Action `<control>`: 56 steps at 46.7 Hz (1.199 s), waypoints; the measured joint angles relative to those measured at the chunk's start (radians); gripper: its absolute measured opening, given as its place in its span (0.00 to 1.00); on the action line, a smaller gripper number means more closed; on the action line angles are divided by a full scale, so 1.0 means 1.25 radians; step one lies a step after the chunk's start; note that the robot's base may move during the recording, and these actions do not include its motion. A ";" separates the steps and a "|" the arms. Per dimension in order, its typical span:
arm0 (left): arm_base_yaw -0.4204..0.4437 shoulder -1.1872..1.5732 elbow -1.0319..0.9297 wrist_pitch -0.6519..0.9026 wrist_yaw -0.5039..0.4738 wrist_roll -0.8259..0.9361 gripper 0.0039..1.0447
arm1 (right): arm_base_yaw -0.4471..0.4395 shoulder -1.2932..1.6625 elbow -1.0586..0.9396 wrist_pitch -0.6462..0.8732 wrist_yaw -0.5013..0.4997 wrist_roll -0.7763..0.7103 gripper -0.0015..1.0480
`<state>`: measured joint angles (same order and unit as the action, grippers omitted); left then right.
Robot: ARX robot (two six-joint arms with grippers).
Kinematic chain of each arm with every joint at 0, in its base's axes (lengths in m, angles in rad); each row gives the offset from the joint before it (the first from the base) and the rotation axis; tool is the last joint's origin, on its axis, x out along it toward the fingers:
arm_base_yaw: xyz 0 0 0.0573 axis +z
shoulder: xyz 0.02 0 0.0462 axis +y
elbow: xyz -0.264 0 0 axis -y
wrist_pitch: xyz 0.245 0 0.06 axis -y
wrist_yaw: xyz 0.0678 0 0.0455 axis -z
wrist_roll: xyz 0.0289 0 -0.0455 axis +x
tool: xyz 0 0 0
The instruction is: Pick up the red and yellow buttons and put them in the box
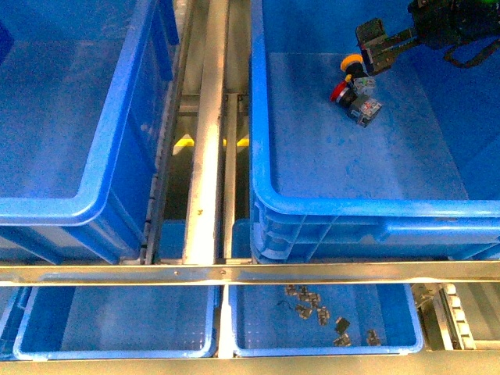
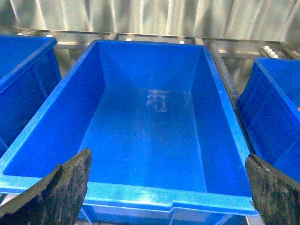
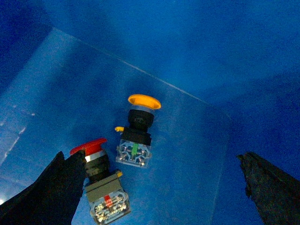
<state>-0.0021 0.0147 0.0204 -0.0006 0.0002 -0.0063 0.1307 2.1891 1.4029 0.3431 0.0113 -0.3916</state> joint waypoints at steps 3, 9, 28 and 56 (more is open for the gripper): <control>0.000 0.000 0.000 0.000 0.000 0.000 0.93 | 0.000 -0.030 -0.038 0.012 -0.009 -0.003 0.94; 0.000 0.000 0.000 0.000 0.000 0.000 0.93 | 0.000 -0.127 -0.156 0.055 -0.052 0.006 0.94; 0.000 0.000 0.000 0.000 0.000 0.000 0.93 | -0.006 -0.572 -0.543 0.126 -0.104 0.269 0.94; 0.000 0.000 0.000 0.000 0.000 0.000 0.93 | -0.041 -0.810 -0.898 0.428 0.054 0.319 0.20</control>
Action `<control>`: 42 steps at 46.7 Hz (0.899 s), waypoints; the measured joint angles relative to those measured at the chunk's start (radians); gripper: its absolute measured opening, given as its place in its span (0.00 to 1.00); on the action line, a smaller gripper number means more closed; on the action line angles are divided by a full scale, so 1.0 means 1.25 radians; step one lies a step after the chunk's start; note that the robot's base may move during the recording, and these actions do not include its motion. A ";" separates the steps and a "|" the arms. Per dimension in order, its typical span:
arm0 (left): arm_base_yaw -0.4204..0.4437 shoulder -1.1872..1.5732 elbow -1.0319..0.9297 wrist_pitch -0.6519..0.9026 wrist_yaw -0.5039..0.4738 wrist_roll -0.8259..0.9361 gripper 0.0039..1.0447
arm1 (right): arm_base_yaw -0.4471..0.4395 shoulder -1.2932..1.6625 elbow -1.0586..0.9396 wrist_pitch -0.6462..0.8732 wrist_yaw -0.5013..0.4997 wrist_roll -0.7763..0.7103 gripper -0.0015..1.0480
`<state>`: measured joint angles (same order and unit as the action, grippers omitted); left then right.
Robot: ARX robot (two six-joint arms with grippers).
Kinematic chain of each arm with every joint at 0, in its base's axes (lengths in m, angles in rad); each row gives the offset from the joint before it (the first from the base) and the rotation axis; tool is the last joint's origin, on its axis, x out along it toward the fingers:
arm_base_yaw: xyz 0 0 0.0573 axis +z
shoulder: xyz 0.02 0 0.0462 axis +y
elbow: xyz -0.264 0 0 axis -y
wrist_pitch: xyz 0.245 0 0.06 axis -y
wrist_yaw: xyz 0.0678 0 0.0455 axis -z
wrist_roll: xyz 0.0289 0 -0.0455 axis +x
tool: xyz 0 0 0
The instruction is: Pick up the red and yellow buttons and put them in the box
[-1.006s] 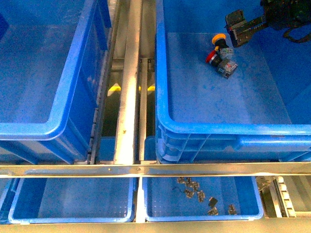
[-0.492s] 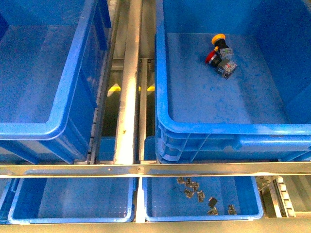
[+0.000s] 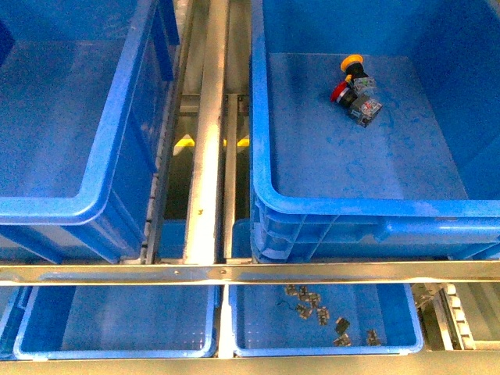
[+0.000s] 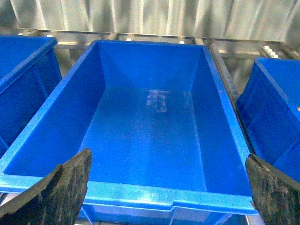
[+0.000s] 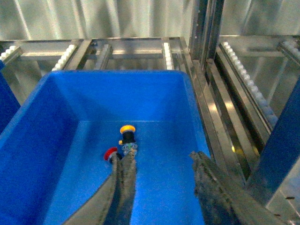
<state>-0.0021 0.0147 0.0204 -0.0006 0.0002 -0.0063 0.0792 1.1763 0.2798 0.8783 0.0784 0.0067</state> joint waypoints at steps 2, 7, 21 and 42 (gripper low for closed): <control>0.000 0.000 0.000 0.000 0.000 0.000 0.93 | -0.004 -0.025 -0.022 0.000 -0.005 0.000 0.11; 0.000 0.000 0.000 0.000 0.000 0.000 0.93 | -0.036 -0.079 -0.061 -0.010 -0.056 -0.003 0.04; 0.000 0.000 0.000 0.000 0.000 0.000 0.93 | -0.062 -0.224 -0.141 -0.077 -0.062 -0.002 0.04; 0.000 0.000 0.000 0.000 0.000 0.000 0.93 | -0.063 -0.427 -0.206 -0.202 -0.063 -0.002 0.04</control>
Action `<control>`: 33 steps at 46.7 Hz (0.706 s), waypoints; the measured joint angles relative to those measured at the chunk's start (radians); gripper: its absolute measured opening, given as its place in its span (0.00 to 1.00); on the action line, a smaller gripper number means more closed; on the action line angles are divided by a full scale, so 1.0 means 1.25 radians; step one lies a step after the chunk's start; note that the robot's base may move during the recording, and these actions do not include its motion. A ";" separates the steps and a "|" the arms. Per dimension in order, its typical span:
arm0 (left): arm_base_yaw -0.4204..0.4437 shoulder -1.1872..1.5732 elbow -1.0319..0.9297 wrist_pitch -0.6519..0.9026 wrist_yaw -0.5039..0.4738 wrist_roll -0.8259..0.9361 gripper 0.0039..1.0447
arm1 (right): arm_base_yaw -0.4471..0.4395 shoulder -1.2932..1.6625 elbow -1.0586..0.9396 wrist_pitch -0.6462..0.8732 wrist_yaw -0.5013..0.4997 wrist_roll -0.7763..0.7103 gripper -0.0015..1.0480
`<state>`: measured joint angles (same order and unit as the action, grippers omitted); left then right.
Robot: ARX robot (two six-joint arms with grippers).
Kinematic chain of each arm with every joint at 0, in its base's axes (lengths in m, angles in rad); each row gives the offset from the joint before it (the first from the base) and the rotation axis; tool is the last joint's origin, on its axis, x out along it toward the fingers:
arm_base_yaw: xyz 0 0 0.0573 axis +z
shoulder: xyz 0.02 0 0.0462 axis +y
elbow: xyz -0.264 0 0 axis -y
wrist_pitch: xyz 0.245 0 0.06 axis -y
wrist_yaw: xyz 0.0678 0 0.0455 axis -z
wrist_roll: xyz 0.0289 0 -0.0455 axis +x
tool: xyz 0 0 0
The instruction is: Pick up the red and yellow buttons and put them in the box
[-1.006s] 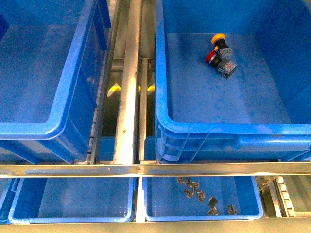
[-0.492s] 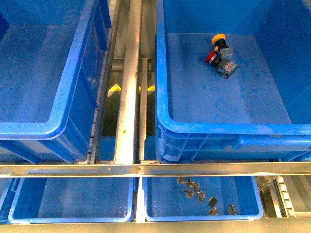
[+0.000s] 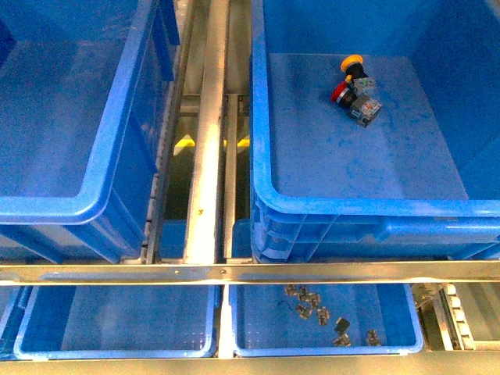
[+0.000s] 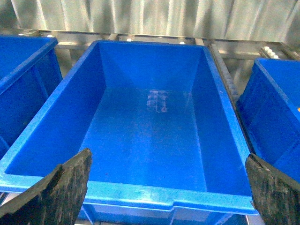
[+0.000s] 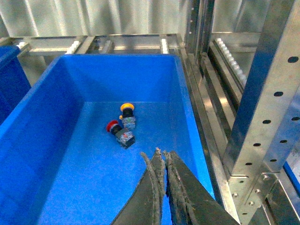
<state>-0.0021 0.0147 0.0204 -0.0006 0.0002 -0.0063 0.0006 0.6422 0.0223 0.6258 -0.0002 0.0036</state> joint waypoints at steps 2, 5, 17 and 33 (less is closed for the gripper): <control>0.000 0.000 0.000 0.000 0.000 0.000 0.93 | 0.000 -0.027 0.000 -0.025 0.000 0.000 0.04; 0.000 0.000 0.000 0.000 0.000 0.000 0.93 | 0.000 -0.067 0.000 -0.064 0.000 0.000 0.04; 0.000 0.000 0.000 0.000 0.000 0.000 0.93 | 0.000 -0.191 -0.001 -0.179 0.000 0.000 0.04; 0.000 0.000 0.000 0.000 0.000 0.000 0.93 | 0.000 -0.319 -0.001 -0.305 0.000 0.000 0.04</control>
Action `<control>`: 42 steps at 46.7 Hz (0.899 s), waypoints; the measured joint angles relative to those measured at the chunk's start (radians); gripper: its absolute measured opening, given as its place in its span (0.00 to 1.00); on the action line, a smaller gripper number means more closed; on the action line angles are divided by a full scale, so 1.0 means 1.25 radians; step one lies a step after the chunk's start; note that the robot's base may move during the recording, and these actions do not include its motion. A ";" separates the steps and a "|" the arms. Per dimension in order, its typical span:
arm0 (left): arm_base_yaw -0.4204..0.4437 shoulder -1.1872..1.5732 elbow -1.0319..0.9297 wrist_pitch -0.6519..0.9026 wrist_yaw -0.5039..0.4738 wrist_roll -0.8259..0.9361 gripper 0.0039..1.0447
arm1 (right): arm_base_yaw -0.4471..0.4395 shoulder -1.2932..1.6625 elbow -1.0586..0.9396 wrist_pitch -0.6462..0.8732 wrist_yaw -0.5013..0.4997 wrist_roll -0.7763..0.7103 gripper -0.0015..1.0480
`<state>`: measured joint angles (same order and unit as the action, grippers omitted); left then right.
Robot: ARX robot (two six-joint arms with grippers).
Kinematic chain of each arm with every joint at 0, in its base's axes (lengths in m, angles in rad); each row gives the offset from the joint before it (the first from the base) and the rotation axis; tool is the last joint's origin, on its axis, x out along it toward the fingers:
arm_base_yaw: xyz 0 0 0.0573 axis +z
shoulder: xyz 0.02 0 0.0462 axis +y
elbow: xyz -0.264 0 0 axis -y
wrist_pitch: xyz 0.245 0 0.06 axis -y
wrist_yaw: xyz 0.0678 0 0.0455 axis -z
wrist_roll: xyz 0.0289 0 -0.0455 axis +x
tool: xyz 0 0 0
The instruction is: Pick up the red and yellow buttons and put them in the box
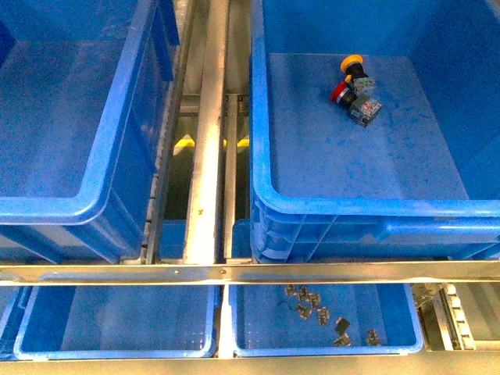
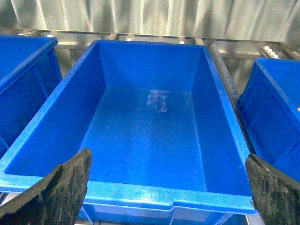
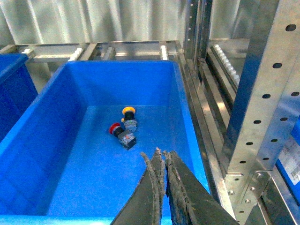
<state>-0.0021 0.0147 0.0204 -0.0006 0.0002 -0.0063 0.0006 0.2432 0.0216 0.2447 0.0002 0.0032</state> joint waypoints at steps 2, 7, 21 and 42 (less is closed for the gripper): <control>0.000 0.000 0.000 0.000 0.000 0.000 0.93 | 0.000 -0.013 0.000 -0.012 0.000 0.000 0.04; 0.000 0.000 0.000 0.000 0.000 0.000 0.93 | 0.000 -0.042 0.000 -0.042 0.000 0.000 0.04; 0.000 0.000 0.000 0.000 0.000 0.000 0.93 | 0.000 -0.190 0.000 -0.192 0.000 0.000 0.04; 0.000 0.000 0.000 0.000 0.000 0.000 0.93 | 0.000 -0.191 0.000 -0.194 0.000 0.000 0.48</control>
<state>-0.0021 0.0147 0.0204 -0.0006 0.0002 -0.0063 0.0006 0.0048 0.0219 0.0017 -0.0002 0.0029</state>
